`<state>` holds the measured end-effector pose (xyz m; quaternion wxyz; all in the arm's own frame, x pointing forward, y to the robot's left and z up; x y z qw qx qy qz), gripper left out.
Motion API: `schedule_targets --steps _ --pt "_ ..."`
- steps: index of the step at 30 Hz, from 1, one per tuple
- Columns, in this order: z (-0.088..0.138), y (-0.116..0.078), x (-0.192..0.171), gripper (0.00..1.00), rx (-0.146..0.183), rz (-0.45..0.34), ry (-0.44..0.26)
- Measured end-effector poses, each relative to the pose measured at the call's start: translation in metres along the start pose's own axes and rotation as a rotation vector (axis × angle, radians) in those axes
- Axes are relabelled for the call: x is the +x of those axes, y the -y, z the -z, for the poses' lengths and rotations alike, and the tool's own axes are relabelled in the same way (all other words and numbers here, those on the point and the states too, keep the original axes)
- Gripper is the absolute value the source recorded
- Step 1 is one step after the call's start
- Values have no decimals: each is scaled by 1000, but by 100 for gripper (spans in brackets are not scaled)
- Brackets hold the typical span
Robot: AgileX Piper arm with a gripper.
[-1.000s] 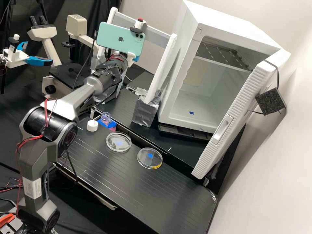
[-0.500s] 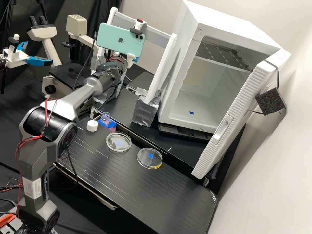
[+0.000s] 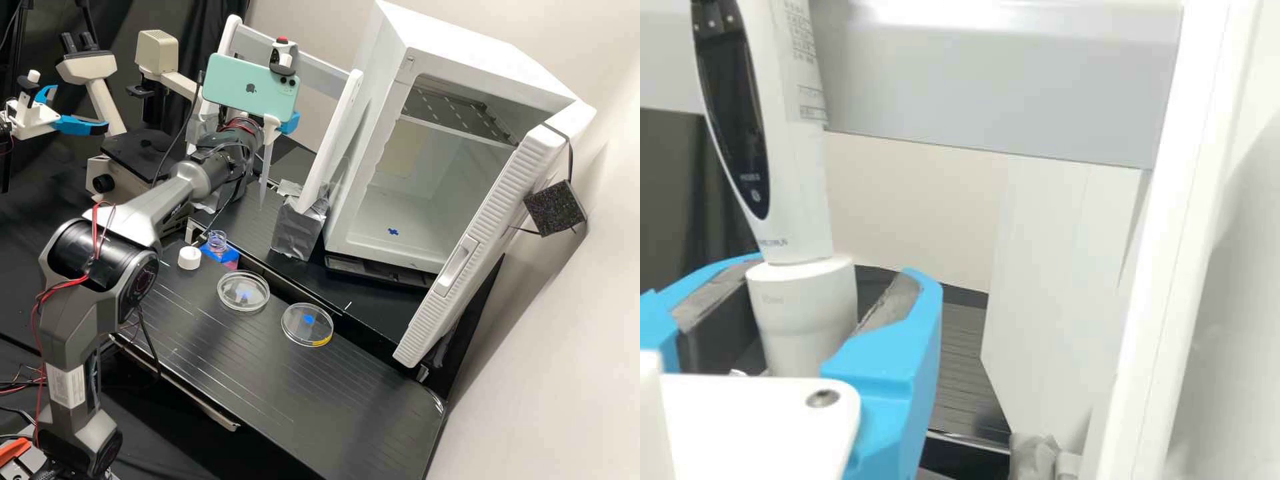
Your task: Use the pipette
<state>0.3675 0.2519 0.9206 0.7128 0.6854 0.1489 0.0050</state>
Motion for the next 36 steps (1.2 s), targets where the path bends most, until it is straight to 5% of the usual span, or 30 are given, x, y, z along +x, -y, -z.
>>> schedule_targets --steps 8,22,25,27,30,32,33,35,36 --pt "3 3 -17 100 -22 -25 -4" --pt "-6 7 -122 100 18 -56 0" --pt "-16 17 -141 100 16 -59 36" --pt "-30 34 -153 100 11 -72 135" --pt "-69 57 -159 100 -42 -192 332" --pt "-104 65 -162 100 -100 -370 452" --pt "-118 67 -164 100 -96 -480 459" --pt "-121 63 -170 100 -26 -671 266" --pt "-117 62 -171 100 -21 -706 182"
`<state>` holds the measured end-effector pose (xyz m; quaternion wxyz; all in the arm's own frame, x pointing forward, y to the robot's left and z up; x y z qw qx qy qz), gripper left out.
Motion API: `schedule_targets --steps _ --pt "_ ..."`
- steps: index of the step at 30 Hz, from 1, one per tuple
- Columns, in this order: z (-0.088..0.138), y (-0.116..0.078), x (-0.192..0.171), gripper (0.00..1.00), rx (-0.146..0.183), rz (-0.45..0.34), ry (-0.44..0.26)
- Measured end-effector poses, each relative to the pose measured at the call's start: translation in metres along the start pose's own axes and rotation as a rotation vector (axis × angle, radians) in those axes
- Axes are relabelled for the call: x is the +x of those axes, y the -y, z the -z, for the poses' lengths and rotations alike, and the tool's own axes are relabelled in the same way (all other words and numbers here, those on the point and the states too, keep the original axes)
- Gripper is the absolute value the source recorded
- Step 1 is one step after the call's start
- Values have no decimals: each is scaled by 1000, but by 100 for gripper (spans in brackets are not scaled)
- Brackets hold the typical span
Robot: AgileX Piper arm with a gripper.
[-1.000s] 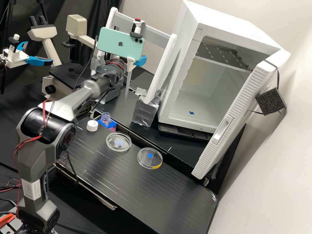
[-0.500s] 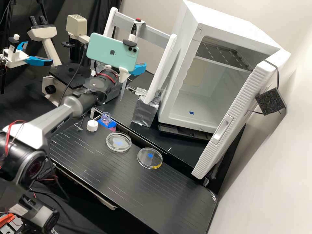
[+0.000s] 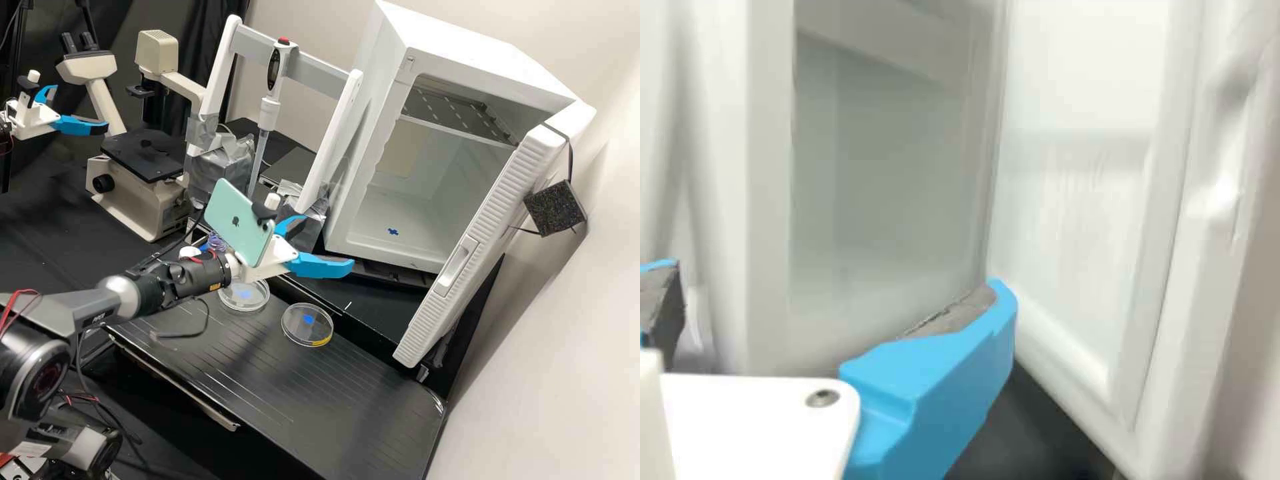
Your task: Use the pipette
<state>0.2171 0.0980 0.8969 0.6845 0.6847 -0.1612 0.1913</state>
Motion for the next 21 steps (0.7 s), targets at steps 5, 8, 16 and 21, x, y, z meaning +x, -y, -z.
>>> schedule_targets --steps 5,8,16,21 --pt "15 -6 -6 100 63 -39 -272" --pt "16 -7 -8 100 83 -27 -302" --pt "15 3 -6 100 181 59 -337" --pt "14 16 -5 100 237 143 -357"
